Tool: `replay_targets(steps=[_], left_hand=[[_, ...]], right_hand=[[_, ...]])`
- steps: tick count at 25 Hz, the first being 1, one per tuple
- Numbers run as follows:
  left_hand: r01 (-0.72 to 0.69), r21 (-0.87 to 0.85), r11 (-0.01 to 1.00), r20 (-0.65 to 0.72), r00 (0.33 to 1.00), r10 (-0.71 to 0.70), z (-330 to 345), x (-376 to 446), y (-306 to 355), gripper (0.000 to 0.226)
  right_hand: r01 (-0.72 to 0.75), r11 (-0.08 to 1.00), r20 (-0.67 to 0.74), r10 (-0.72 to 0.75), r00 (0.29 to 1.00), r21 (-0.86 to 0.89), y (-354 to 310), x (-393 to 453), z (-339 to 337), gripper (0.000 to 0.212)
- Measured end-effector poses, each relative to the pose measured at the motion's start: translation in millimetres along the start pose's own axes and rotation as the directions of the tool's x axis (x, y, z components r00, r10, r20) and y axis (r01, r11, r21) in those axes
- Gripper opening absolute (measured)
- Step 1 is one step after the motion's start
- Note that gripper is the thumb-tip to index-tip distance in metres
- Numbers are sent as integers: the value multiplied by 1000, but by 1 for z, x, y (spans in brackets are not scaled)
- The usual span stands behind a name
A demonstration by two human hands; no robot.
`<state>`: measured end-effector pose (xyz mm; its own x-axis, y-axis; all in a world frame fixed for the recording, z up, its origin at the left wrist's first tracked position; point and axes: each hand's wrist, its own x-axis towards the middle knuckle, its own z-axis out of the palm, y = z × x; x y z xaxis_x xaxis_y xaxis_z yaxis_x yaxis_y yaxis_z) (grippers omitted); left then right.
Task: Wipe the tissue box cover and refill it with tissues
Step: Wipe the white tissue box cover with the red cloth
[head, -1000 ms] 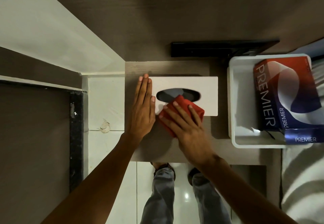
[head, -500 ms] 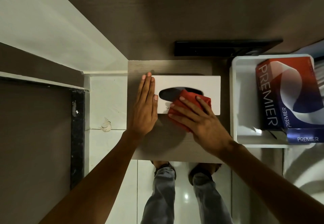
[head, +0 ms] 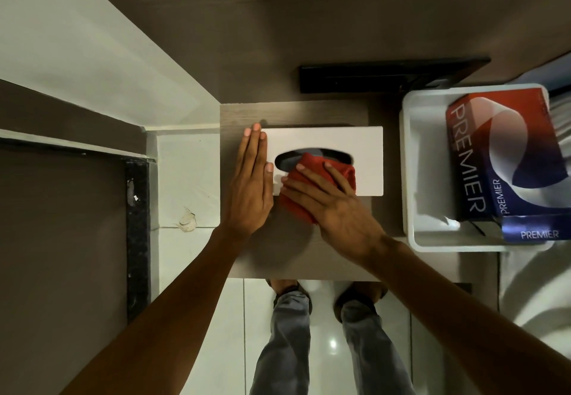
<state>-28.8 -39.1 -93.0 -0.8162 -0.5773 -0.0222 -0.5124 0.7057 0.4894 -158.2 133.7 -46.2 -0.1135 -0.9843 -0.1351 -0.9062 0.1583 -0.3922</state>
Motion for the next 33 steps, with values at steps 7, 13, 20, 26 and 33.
replay_targets(steps=[7, 13, 20, 26, 33], left_hand=[[-23, 59, 998, -26, 999, 25, -1, 0, 3, 57], [-14, -10, 1000, -25, 1000, 13, 1, -1, 2, 56], [-1, 83, 997, -41, 999, 5, -2, 0, 5, 57], [-12, 25, 1000, -24, 1000, 13, 0, -1, 4, 56], [41, 140, 989, -19, 999, -39, 3, -1, 3, 61]], right_hand=[[13, 997, -12, -12, 1000, 81, 13, -17, -3, 83], [7, 999, -5, -7, 1000, 49, 5, 7, -6, 76], [-52, 999, -38, 52, 998, 2, 9, -29, -10, 82], [2, 998, 18, -3, 1000, 57, 12, -2, -12, 83], [-220, 966, -110, 236, 966, 133, 38, -63, -10, 75]])
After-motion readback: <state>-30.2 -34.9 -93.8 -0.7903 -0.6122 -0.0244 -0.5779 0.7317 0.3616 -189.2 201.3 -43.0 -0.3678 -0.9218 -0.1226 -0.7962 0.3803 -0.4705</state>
